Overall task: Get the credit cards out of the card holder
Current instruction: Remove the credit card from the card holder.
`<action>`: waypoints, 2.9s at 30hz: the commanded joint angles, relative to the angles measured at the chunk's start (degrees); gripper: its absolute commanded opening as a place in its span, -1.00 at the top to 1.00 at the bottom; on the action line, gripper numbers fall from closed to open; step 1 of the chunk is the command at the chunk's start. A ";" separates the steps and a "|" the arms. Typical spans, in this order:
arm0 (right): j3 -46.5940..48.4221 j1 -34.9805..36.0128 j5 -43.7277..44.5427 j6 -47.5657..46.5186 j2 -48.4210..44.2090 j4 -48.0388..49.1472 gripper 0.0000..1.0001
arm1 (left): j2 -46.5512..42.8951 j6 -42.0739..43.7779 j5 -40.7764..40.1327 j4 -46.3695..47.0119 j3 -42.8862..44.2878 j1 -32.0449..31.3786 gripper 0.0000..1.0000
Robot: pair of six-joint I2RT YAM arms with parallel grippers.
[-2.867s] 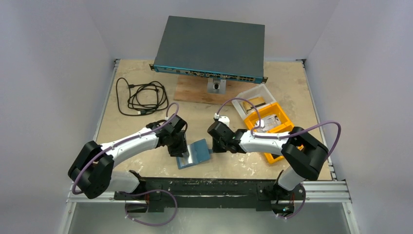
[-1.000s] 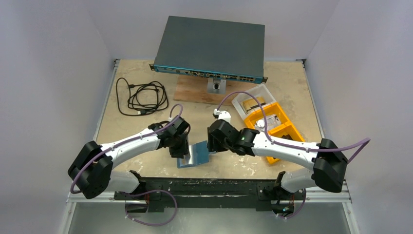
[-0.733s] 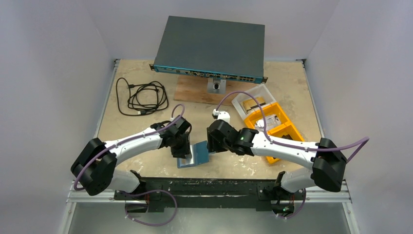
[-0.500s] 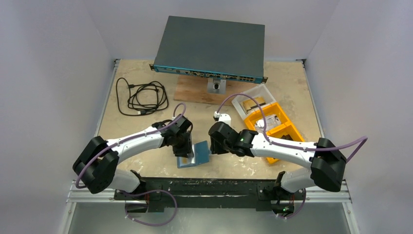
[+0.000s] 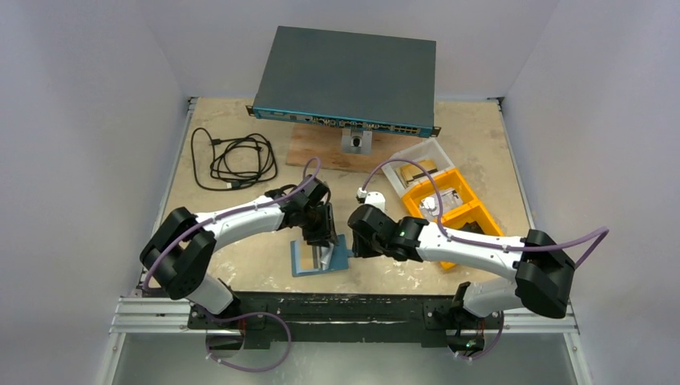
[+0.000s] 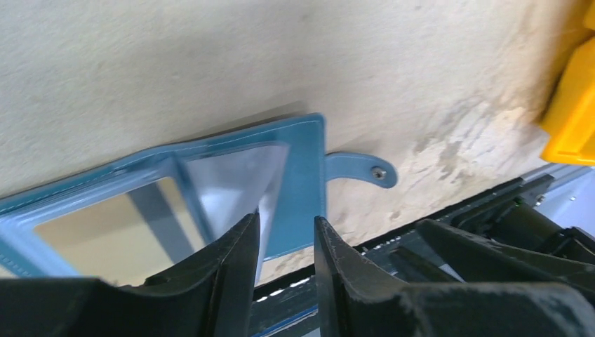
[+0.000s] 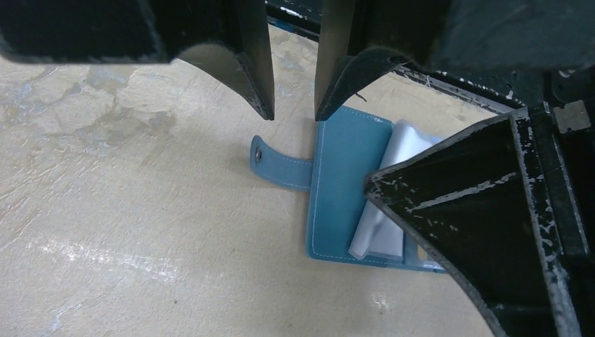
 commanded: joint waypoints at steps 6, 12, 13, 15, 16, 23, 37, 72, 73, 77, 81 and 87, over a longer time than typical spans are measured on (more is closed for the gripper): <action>-0.13 0.10 2.82 1.48 -2.92 -1.29 0.46 | 3.80 -0.58 6.81 7.56 3.30 -0.90 0.23; 0.24 0.07 2.94 1.92 -3.99 -1.88 0.46 | 4.54 -0.64 9.05 9.87 3.62 -1.37 0.17; 0.33 0.11 2.99 1.92 -3.96 -1.90 0.46 | 4.21 -0.38 8.95 9.62 3.77 -1.34 0.16; 0.72 0.14 3.54 1.15 -3.85 -1.34 0.46 | 2.71 0.17 7.80 8.09 4.08 -1.22 0.15; 0.85 0.12 3.16 0.73 -3.66 -0.86 0.47 | 1.42 0.55 6.52 6.50 4.25 -1.11 0.14; 3.25 0.94 0.87 -1.38 -1.08 2.27 0.57 | -12.87 2.71 -6.75 -9.04 1.92 3.06 0.08; 7.25 2.69 -3.26 -2.81 11.93 7.78 0.83 | -19.53 3.88 -8.53 -10.27 -9.28 7.95 0.59; 0.26 2.59 -5.87 -0.37 17.24 11.76 1.00 | -3.87 5.13 -2.75 -2.28 -1.28 1.64 0.94; 0.29 2.60 -5.75 -0.37 16.92 11.66 1.00 | -3.12 4.86 -2.37 -1.84 -0.78 1.31 0.94; 0.28 2.60 -5.28 -0.22 14.85 11.06 1.00 | -0.22 3.92 -0.62 -0.01 0.84 0.45 0.94; 0.65 2.60 -4.13 0.15 10.66 9.45 0.99 | 1.67 3.60 0.43 0.93 2.11 0.01 0.92; 2.53 2.60 -0.62 0.30 3.12 4.09 0.91 | 4.36 3.48 2.68 2.52 3.02 -0.02 0.84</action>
